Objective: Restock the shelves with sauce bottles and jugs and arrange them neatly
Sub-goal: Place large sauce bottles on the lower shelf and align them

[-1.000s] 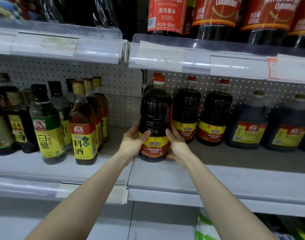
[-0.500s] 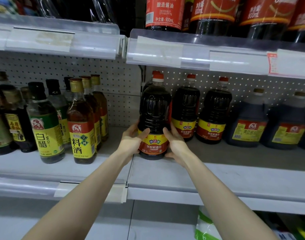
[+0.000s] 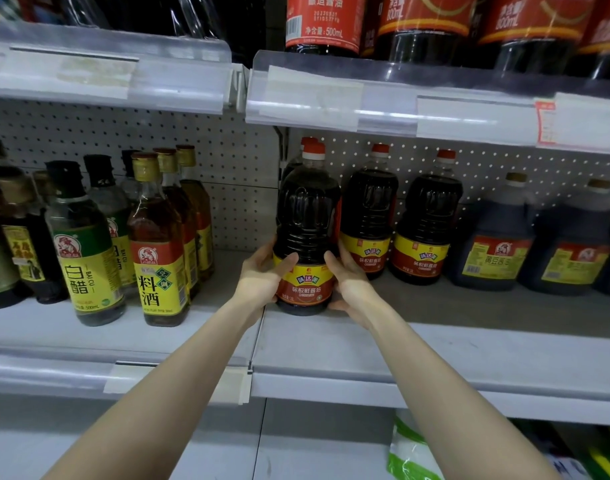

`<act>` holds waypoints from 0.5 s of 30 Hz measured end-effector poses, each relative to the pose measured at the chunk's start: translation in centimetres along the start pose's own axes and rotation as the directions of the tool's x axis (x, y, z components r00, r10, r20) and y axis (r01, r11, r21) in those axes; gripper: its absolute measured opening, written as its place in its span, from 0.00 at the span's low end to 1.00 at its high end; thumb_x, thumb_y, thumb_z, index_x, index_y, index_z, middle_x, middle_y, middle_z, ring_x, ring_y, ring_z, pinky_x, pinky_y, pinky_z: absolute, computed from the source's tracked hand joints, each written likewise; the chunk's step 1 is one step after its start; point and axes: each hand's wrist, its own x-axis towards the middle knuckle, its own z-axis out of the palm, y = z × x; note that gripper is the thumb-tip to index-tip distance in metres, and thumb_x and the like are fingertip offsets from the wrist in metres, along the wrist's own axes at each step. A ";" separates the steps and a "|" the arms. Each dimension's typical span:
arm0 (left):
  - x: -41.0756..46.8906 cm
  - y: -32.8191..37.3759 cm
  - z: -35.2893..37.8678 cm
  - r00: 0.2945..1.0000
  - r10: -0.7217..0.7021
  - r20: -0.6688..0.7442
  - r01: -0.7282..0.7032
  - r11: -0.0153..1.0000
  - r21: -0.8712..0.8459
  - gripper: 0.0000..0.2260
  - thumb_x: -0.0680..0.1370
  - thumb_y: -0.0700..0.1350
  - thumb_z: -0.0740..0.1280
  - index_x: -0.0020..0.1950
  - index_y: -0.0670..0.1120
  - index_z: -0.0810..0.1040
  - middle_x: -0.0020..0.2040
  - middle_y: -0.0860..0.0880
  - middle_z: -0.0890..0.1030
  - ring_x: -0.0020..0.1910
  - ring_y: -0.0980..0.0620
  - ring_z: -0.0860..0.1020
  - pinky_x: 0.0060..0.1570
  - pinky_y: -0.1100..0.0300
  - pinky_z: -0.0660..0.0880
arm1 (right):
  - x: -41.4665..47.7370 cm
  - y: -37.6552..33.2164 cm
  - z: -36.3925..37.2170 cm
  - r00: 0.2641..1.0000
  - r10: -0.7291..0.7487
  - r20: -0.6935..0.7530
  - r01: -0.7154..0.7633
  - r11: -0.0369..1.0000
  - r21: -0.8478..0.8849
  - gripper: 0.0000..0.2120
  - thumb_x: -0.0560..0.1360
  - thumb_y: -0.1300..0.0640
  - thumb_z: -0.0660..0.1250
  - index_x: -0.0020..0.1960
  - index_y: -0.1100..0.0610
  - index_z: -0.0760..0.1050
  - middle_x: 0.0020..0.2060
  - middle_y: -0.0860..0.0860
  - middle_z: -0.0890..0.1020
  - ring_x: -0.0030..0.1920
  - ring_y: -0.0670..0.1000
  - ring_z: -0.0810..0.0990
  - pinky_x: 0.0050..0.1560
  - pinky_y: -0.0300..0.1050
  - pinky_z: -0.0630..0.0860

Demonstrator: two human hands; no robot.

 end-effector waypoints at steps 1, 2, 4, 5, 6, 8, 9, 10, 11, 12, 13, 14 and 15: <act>0.0 0.0 0.1 1.000 -0.002 -0.002 0.002 1.000 -0.001 0.25 0.74 0.45 0.72 0.71 0.50 0.70 0.58 0.50 0.78 0.47 0.54 0.78 0.44 0.55 0.77 | 0.0 0.0 0.0 1.000 0.003 -0.004 -0.003 1.000 0.000 0.27 0.79 0.45 0.62 0.74 0.33 0.56 0.74 0.50 0.66 0.73 0.61 0.65 0.64 0.72 0.66; 0.0 0.0 0.1 1.000 0.000 -0.004 0.000 1.000 -0.001 0.25 0.74 0.45 0.72 0.71 0.50 0.70 0.60 0.49 0.78 0.49 0.53 0.78 0.45 0.55 0.77 | 0.0 -0.1 -0.1 1.000 0.002 -0.004 -0.002 1.000 0.000 0.27 0.79 0.45 0.62 0.74 0.33 0.56 0.74 0.50 0.66 0.73 0.61 0.65 0.65 0.72 0.66; 0.0 0.1 0.2 1.000 0.002 -0.007 -0.002 1.000 0.003 0.25 0.75 0.45 0.71 0.71 0.50 0.70 0.63 0.48 0.78 0.51 0.51 0.77 0.46 0.54 0.77 | 0.0 -0.2 -0.1 1.000 0.002 0.001 -0.002 1.000 0.004 0.27 0.79 0.45 0.62 0.74 0.34 0.56 0.74 0.50 0.66 0.73 0.61 0.65 0.65 0.72 0.66; 0.0 0.1 0.2 1.000 0.003 -0.009 -0.003 1.000 0.007 0.25 0.75 0.45 0.71 0.71 0.50 0.70 0.64 0.47 0.77 0.51 0.51 0.77 0.46 0.54 0.77 | 0.0 -0.2 -0.2 1.000 0.005 0.001 -0.005 1.000 0.006 0.27 0.79 0.46 0.62 0.75 0.34 0.56 0.74 0.50 0.66 0.73 0.61 0.65 0.65 0.72 0.66; 0.0 0.1 0.2 1.000 0.003 -0.011 -0.003 1.000 0.009 0.25 0.75 0.45 0.71 0.71 0.50 0.70 0.64 0.47 0.77 0.52 0.51 0.77 0.46 0.54 0.77 | 0.0 -0.2 -0.2 1.000 0.007 0.003 -0.007 1.000 0.008 0.27 0.79 0.46 0.62 0.75 0.35 0.56 0.74 0.50 0.66 0.73 0.61 0.65 0.65 0.72 0.66; 0.0 0.0 0.3 1.000 0.005 -0.015 -0.005 1.000 0.008 0.25 0.75 0.46 0.71 0.71 0.51 0.70 0.65 0.47 0.77 0.52 0.51 0.77 0.47 0.53 0.77 | 0.1 -0.1 -0.2 1.000 0.006 0.007 -0.006 1.000 0.005 0.27 0.79 0.45 0.62 0.75 0.35 0.56 0.74 0.50 0.65 0.73 0.61 0.64 0.65 0.72 0.66; 0.0 -0.1 0.3 1.000 0.004 -0.017 -0.004 1.000 0.006 0.25 0.75 0.46 0.71 0.71 0.51 0.70 0.65 0.47 0.77 0.52 0.51 0.77 0.48 0.53 0.77 | 0.1 -0.1 -0.2 1.000 0.004 0.009 -0.004 1.000 0.002 0.27 0.79 0.45 0.62 0.75 0.34 0.56 0.74 0.50 0.65 0.73 0.61 0.64 0.65 0.72 0.66; -0.1 -0.1 0.3 1.000 0.004 -0.019 -0.003 1.000 0.005 0.25 0.75 0.45 0.71 0.71 0.51 0.70 0.65 0.46 0.77 0.52 0.51 0.77 0.48 0.52 0.77 | 0.1 -0.1 -0.2 1.000 0.003 0.009 -0.003 1.000 0.002 0.27 0.79 0.45 0.62 0.74 0.34 0.56 0.74 0.50 0.65 0.73 0.61 0.65 0.65 0.72 0.66; -0.1 -0.1 0.3 1.000 0.005 -0.021 -0.005 1.000 0.006 0.25 0.75 0.45 0.71 0.71 0.51 0.70 0.65 0.46 0.77 0.52 0.51 0.77 0.49 0.52 0.77 | 0.1 -0.1 -0.2 1.000 0.002 0.009 -0.002 1.000 0.004 0.27 0.79 0.45 0.62 0.74 0.34 0.56 0.74 0.50 0.65 0.73 0.61 0.64 0.65 0.72 0.66; -0.1 0.0 0.3 1.000 0.007 -0.022 -0.007 1.000 0.009 0.25 0.75 0.46 0.71 0.71 0.50 0.70 0.65 0.46 0.77 0.52 0.51 0.76 0.49 0.52 0.77 | 0.1 -0.1 -0.2 1.000 0.003 0.009 -0.003 1.000 0.006 0.27 0.79 0.45 0.62 0.74 0.34 0.57 0.74 0.50 0.65 0.73 0.61 0.64 0.65 0.73 0.66; 0.0 0.0 0.3 1.000 0.008 -0.023 -0.007 1.000 0.014 0.25 0.75 0.46 0.71 0.71 0.51 0.70 0.65 0.47 0.77 0.52 0.51 0.76 0.48 0.53 0.77 | 0.0 -0.2 -0.2 1.000 0.004 0.008 -0.004 1.000 0.008 0.27 0.79 0.45 0.62 0.74 0.34 0.57 0.74 0.50 0.65 0.73 0.61 0.64 0.65 0.73 0.66; 0.0 0.1 0.3 1.000 0.009 -0.024 -0.008 1.000 0.019 0.25 0.75 0.46 0.71 0.71 0.51 0.70 0.65 0.47 0.77 0.52 0.52 0.76 0.47 0.54 0.77 | 0.0 -0.2 -0.1 1.000 0.005 0.010 -0.005 1.000 0.007 0.27 0.79 0.45 0.63 0.74 0.33 0.57 0.75 0.50 0.65 0.73 0.61 0.64 0.65 0.73 0.66; 0.0 0.1 0.2 1.000 0.010 -0.024 -0.010 1.000 0.024 0.25 0.75 0.46 0.71 0.71 0.51 0.70 0.65 0.47 0.77 0.52 0.52 0.76 0.45 0.55 0.77 | 0.0 -0.2 -0.1 1.000 0.005 0.012 -0.005 1.000 0.003 0.27 0.79 0.45 0.63 0.74 0.33 0.57 0.75 0.50 0.65 0.73 0.61 0.64 0.65 0.73 0.66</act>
